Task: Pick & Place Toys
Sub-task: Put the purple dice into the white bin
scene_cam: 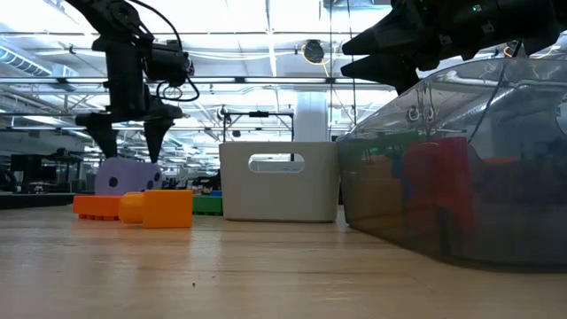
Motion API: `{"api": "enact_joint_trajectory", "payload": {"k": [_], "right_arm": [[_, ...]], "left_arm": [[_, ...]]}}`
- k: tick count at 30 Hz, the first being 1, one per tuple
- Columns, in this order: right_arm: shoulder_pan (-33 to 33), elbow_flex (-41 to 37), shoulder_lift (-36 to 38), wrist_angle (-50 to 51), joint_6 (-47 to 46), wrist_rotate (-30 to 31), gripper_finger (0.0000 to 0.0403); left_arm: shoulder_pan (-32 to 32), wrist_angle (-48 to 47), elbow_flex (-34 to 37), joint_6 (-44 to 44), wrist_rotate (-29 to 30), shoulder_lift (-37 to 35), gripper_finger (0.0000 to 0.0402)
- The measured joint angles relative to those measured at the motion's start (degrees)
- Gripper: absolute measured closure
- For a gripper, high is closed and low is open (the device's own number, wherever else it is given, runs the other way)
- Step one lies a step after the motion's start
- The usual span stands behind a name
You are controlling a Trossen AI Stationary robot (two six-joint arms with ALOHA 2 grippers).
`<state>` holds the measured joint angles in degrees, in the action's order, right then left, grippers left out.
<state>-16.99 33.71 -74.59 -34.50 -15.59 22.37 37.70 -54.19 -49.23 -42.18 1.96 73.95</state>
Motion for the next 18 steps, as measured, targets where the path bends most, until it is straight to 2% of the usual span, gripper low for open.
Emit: {"api": "enact_joint_trajectory", "payload": {"k": [13, 18], "right_arm": [[0.0, 0.0, 0.0, 0.0, 0.0, 0.0, 0.0206], [0.0, 0.0, 0.0, 0.0, 0.0, 0.0, 0.0206]], "left_arm": [[-0.1, 0.5, 0.0, 2.7, -1.5, 0.0, 0.0006], [-1.1, 0.8, -0.2, 4.1, 0.7, 1.3, 0.0006]]}}
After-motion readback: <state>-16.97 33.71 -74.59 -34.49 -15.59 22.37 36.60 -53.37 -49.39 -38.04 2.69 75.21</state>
